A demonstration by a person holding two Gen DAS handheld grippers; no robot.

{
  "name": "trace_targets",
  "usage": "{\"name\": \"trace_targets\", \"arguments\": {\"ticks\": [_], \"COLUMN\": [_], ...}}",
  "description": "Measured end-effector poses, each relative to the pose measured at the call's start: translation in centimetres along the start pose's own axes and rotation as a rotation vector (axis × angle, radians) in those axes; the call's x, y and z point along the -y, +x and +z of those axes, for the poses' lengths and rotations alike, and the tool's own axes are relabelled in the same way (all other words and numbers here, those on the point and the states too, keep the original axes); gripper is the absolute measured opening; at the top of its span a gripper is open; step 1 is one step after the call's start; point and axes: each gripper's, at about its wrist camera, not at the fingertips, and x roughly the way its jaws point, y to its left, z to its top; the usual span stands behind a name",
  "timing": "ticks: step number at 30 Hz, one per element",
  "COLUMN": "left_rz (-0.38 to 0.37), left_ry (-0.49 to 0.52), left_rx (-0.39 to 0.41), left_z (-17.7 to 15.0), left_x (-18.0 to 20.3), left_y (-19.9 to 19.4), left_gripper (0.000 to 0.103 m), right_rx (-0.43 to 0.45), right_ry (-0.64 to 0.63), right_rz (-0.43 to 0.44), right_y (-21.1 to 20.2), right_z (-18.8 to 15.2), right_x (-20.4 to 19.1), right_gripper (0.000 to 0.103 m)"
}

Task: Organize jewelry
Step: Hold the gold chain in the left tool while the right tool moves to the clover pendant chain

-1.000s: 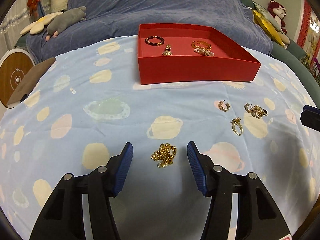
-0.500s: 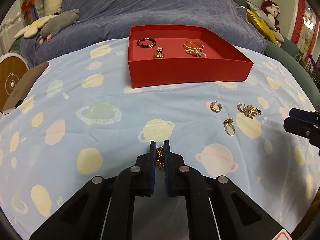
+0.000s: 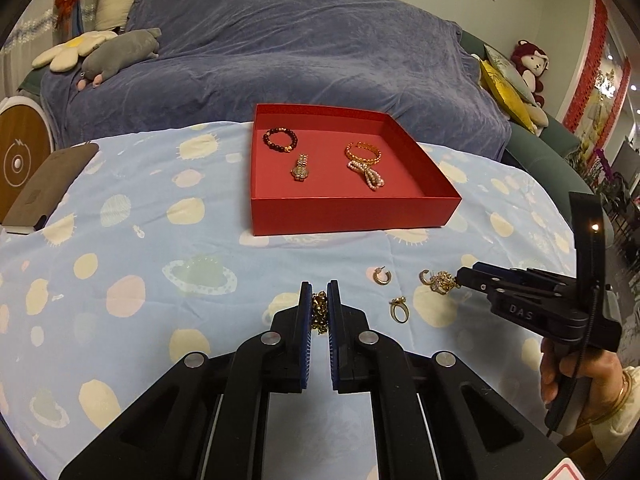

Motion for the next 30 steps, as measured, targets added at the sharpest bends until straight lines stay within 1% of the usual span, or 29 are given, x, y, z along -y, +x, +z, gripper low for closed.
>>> {"name": "trace_targets", "arguments": {"ticks": [2, 5, 8, 9, 10, 11, 14, 17, 24, 26, 28, 29, 30], "left_rz": [-0.006, -0.005, -0.004, -0.006, -0.004, -0.004, -0.007, -0.006, -0.006, -0.007, -0.01, -0.011, -0.013], "left_ry": [-0.007, -0.008, -0.014, -0.017, -0.019, -0.019, -0.023, -0.018, -0.024, -0.024, -0.019, -0.015, -0.012], "left_rx": [-0.007, -0.017, -0.025, -0.028, -0.029, -0.03, -0.031, -0.024, -0.009, -0.006, -0.005, -0.004, -0.005], "left_z": [0.0, -0.1, -0.2, -0.2, -0.2, -0.2, -0.2, -0.2, 0.3, 0.5, 0.5, 0.5, 0.5], "left_x": [-0.1, -0.2, -0.6, -0.7, -0.8, -0.9, -0.9, -0.8, -0.6, -0.4, -0.1, 0.1, 0.3], "left_y": [0.2, 0.5, 0.7, 0.7, 0.7, 0.8, 0.6, 0.4, -0.1, -0.1, -0.1, -0.1, -0.1], "left_gripper": [0.005, 0.005, 0.005, 0.005, 0.005, 0.005, 0.005, 0.005, 0.005, 0.005, 0.005, 0.005, 0.005], "right_rx": [-0.005, -0.021, -0.011, -0.012, -0.014, -0.015, -0.016, -0.02, 0.072, 0.086, 0.057, 0.04, 0.028], "right_ry": [0.0, -0.003, -0.043, -0.058, -0.068, -0.084, -0.133, -0.112, -0.09, -0.086, -0.097, -0.095, -0.093], "right_rz": [-0.014, -0.013, -0.027, -0.025, -0.017, -0.016, -0.034, -0.027, -0.014, 0.008, 0.043, 0.039, 0.036], "right_y": [0.8, 1.9, 2.0, 2.0, 2.0, 2.0, 1.8, 1.5, -2.3, -3.1, -2.7, -2.2, -1.7], "right_z": [0.2, 0.3, 0.2, 0.1, 0.0, -0.1, -0.5, -0.4, 0.7, 1.0, 0.9, 0.6, 0.2], "right_x": [0.3, 0.4, -0.3, -0.5, -0.8, -1.1, -2.0, -1.7, -1.3, -1.2, -1.4, -1.4, -1.5], "right_gripper": [0.022, 0.019, 0.018, 0.015, 0.007, 0.003, 0.002, 0.0, 0.0, 0.0, 0.0, 0.001, 0.006]}}
